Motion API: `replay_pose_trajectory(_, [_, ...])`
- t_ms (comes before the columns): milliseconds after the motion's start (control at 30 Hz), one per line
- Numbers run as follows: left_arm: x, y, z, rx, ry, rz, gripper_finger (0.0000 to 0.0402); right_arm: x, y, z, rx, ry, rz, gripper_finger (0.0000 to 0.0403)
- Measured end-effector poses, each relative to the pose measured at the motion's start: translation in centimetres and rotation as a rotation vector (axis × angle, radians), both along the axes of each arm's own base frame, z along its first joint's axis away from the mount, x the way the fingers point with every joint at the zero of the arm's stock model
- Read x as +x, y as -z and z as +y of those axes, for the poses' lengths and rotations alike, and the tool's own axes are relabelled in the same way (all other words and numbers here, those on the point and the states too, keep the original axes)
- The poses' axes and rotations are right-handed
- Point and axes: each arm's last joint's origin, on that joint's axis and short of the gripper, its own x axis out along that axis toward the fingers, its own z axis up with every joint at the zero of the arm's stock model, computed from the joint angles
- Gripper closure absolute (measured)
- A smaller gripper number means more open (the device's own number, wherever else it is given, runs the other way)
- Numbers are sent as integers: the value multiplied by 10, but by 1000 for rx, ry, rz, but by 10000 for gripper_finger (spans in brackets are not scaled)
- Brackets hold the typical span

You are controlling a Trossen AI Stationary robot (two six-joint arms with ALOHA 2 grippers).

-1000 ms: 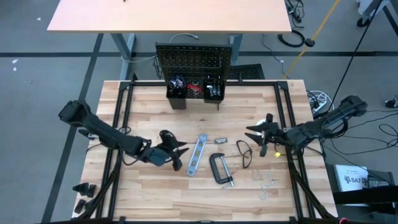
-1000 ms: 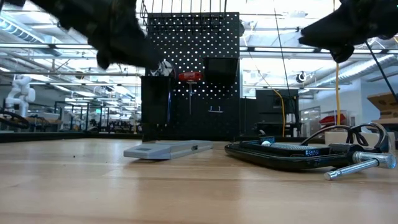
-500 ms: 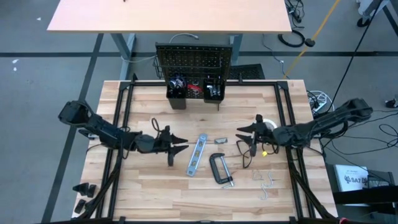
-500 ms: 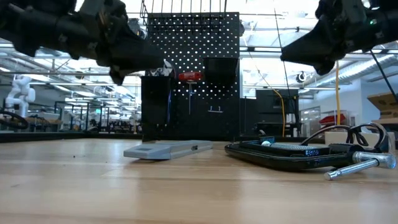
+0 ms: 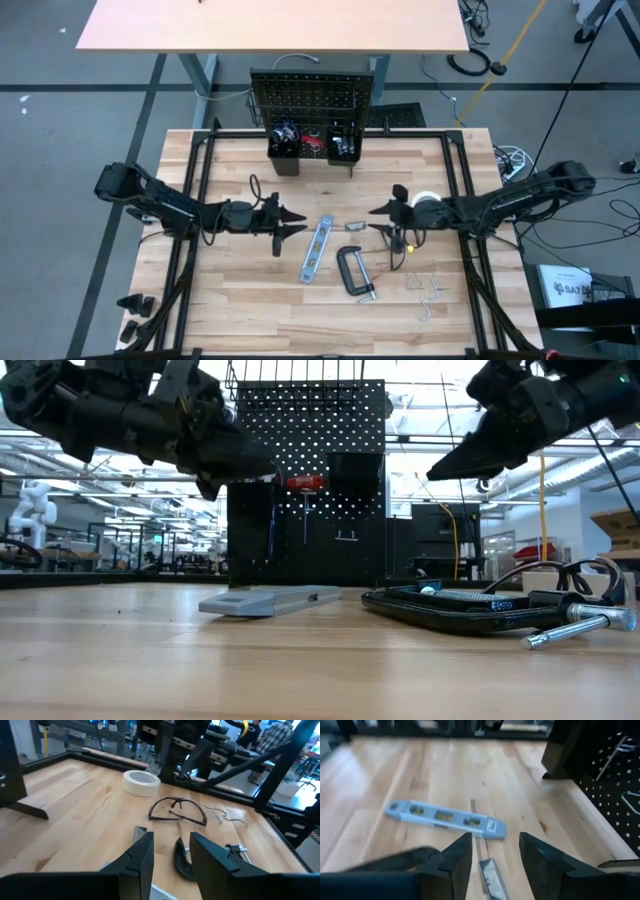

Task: Hang tools onto peg board
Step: Put the cutter blades box into the right black bin on the peg board

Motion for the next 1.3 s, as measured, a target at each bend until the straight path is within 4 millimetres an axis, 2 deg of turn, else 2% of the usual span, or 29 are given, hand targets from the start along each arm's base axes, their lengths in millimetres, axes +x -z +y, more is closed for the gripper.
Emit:
replay_pose_trajectory(100, [1,-2,-1,0,3,-9,281,9,-7,2,-39,-11,75,229])
replay_pose_trajectory(200, [2,-6,-1,10,5,-45,281,19,-4,-1,-53,1,139,220])
replay_pose_trajectory(367, [2,-10,-1,75,4,-83,281,30,16,-14,40,-38,229,212])
replay_pose_trajectory(733, [2,-7,1,110,-24,-57,281,44,60,-40,-2,1,411,182])
replay_pose_trajectory(967, [3,-7,8,111,-52,-52,281,53,76,-42,33,-117,415,184])
replay_pose_trajectory(1133, [3,-7,20,127,-97,-50,281,54,83,-43,13,-120,438,185])
replay_pose_trajectory(1300, [4,-8,30,118,-55,-61,281,57,90,-47,23,-118,446,185])
